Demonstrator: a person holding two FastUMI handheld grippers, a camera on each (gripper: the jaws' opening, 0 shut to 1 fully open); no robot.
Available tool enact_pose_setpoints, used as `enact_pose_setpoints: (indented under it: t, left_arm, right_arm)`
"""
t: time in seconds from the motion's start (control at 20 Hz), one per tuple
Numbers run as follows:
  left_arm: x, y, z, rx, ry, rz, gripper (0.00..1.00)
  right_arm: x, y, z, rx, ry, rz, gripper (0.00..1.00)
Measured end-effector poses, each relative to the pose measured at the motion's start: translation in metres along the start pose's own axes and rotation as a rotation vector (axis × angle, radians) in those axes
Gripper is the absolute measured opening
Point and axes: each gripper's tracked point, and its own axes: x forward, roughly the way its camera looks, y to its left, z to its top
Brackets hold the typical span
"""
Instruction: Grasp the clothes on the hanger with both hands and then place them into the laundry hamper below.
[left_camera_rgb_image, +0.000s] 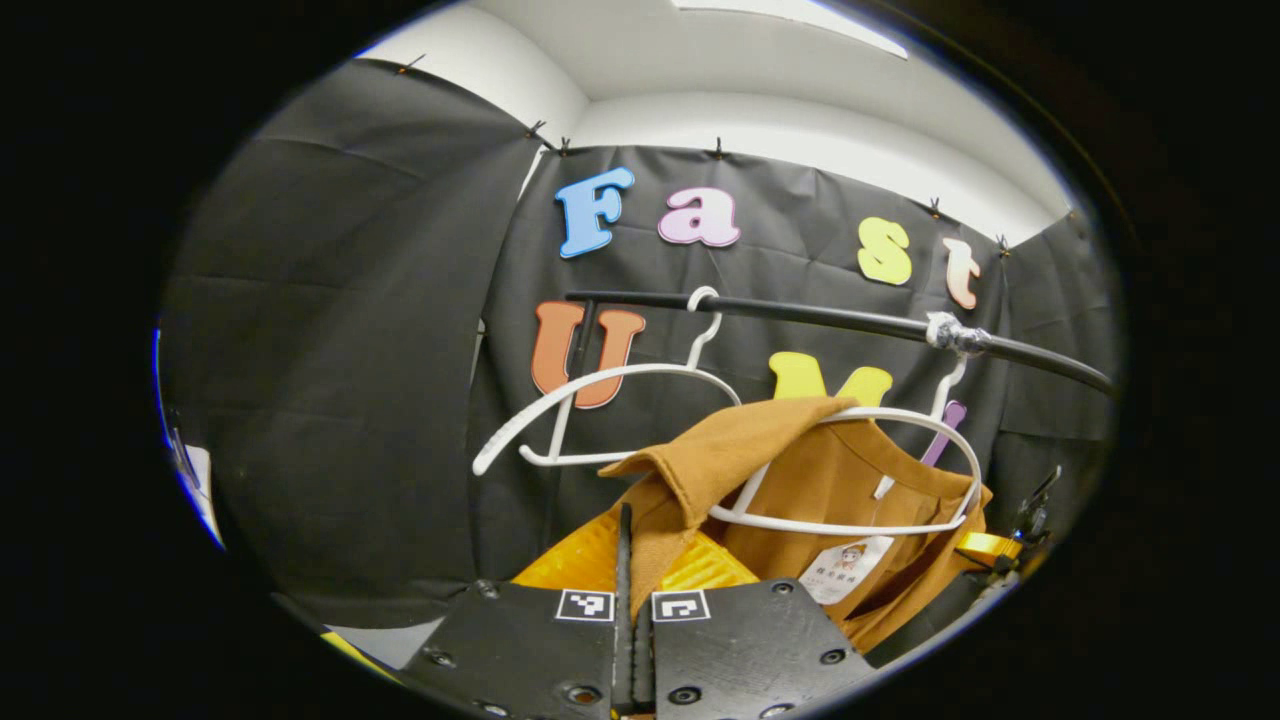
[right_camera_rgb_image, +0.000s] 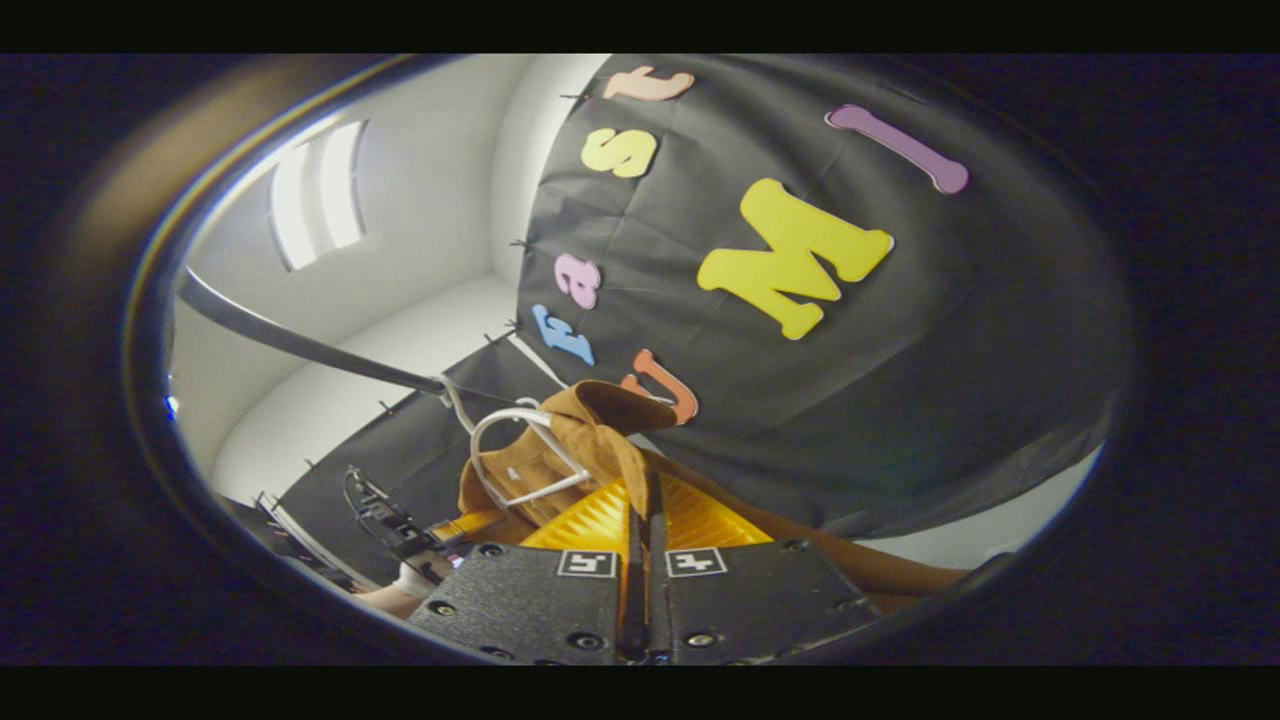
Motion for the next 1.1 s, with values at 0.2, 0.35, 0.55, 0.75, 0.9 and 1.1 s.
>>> enact_pose_setpoints:
  t: [0.2, 0.35, 0.55, 0.75, 0.9, 1.1]
  left_arm:
    - [0.004, 0.008, 0.017, -0.010, -0.029, 0.016, 0.00]
    - [0.007, 0.005, 0.028, 0.006, -0.044, 0.001, 0.00]
    - [0.016, 0.003, 0.022, -0.006, -0.032, 0.010, 0.00]
    - [0.020, 0.006, 0.007, -0.040, 0.002, 0.019, 0.05]
    - [0.023, 0.012, 0.003, -0.054, -0.008, 0.032, 0.06]
    - [0.016, 0.035, -0.013, -0.153, 0.013, 0.068, 0.00]
  right_arm:
    - [-0.009, 0.005, 0.037, 0.064, -0.099, 0.028, 0.03]
    - [-0.015, 0.014, 0.058, 0.072, -0.153, 0.047, 0.02]
    - [-0.030, 0.027, 0.073, 0.066, -0.196, 0.092, 0.02]
    - [-0.024, -0.004, 0.077, -0.013, -0.182, -0.063, 0.02]
    - [-0.019, -0.009, 0.061, -0.083, -0.129, -0.132, 0.02]
    - [-0.014, -0.022, 0.049, -0.075, -0.095, -0.196, 0.03]
